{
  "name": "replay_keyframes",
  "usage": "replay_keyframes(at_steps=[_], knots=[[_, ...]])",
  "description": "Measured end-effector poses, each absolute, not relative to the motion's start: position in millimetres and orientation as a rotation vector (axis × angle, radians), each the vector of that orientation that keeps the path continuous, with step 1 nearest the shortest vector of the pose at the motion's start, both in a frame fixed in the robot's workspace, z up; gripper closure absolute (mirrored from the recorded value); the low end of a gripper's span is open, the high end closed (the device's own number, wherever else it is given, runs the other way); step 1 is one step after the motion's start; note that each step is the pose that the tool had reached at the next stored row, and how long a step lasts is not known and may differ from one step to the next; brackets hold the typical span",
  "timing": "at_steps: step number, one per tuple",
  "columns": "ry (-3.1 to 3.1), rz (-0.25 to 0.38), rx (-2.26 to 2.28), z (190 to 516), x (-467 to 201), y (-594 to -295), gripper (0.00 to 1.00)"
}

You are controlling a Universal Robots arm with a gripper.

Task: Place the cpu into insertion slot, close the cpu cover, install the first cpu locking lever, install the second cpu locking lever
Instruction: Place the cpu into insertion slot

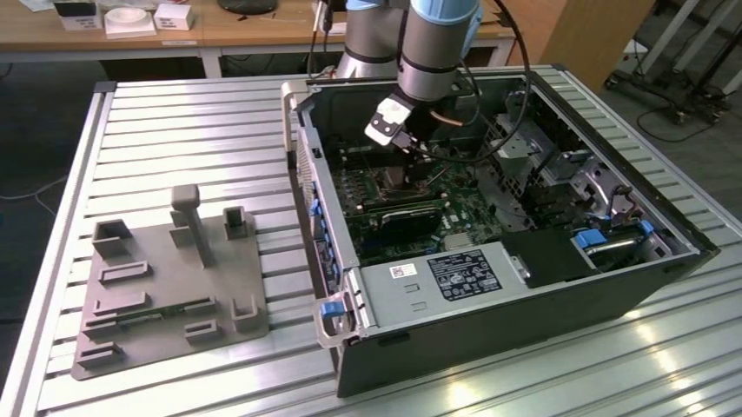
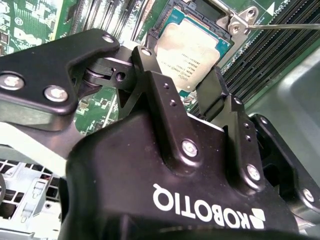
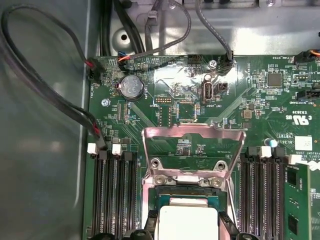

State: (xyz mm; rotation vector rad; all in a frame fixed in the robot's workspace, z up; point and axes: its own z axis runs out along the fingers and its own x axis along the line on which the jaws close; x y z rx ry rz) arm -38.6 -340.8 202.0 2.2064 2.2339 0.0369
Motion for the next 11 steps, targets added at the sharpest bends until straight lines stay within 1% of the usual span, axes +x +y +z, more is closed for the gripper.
replay_keyframes(at_steps=[11], knots=[[2.234,0.038,2.206,196.3,-37.8,-340.3,0.45]])
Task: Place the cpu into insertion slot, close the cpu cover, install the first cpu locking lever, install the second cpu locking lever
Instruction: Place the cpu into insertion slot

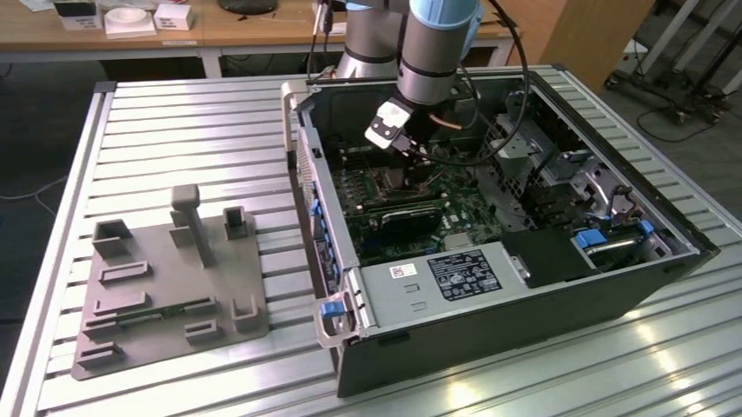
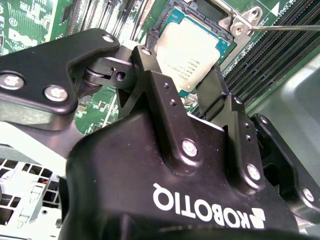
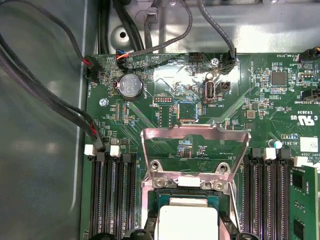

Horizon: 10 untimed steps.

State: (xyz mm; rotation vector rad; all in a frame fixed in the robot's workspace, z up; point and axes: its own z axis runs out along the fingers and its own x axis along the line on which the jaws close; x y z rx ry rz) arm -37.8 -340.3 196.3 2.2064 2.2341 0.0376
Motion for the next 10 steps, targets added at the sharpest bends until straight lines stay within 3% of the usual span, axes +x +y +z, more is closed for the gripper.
replay_keyframes(at_steps=[10], knots=[[2.234,0.037,2.206,194.5,-37.8,-340.3,0.45]])
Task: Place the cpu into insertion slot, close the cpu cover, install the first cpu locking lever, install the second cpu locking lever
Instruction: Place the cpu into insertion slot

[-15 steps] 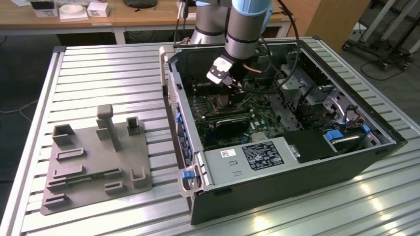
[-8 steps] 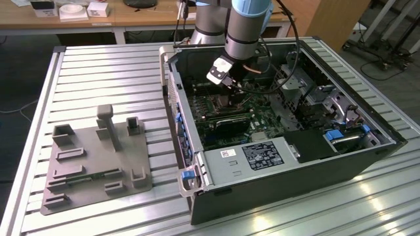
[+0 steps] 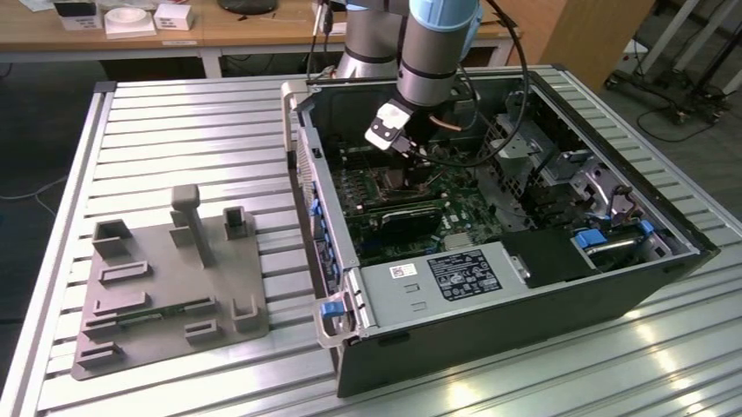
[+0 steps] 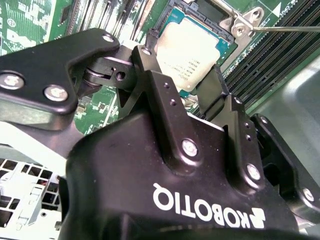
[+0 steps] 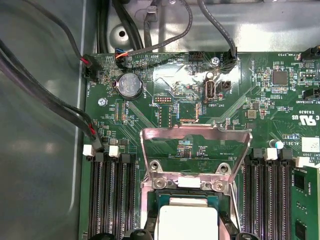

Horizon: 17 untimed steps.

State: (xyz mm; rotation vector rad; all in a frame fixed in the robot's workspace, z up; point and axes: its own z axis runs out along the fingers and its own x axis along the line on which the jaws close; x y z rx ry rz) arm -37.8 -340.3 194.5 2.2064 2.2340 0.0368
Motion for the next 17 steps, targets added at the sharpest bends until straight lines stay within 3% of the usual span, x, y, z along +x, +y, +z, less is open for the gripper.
replay_keyframes(at_steps=[17], knots=[[2.227,0.037,2.214,194.1,-43.0,-340.3,0.45]])
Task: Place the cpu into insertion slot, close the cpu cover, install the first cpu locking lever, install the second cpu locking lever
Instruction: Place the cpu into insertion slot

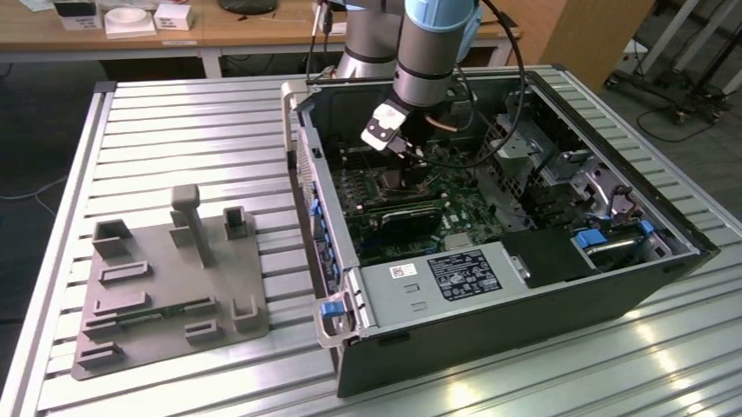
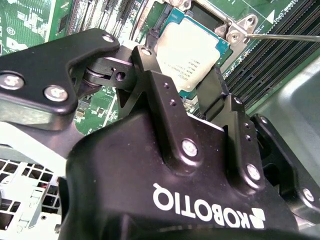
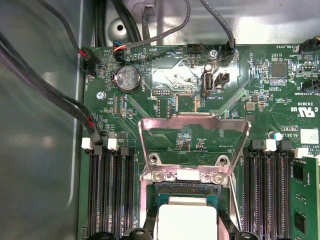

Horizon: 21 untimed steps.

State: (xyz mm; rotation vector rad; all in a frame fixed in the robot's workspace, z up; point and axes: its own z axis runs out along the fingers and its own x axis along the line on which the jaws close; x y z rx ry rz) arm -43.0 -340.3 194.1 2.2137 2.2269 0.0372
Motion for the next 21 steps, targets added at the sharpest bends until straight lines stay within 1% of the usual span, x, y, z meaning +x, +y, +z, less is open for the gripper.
replay_keyframes(at_steps=[21], knots=[[2.224,0.033,2.213,194.1,-41.9,-339.9,0.45]])
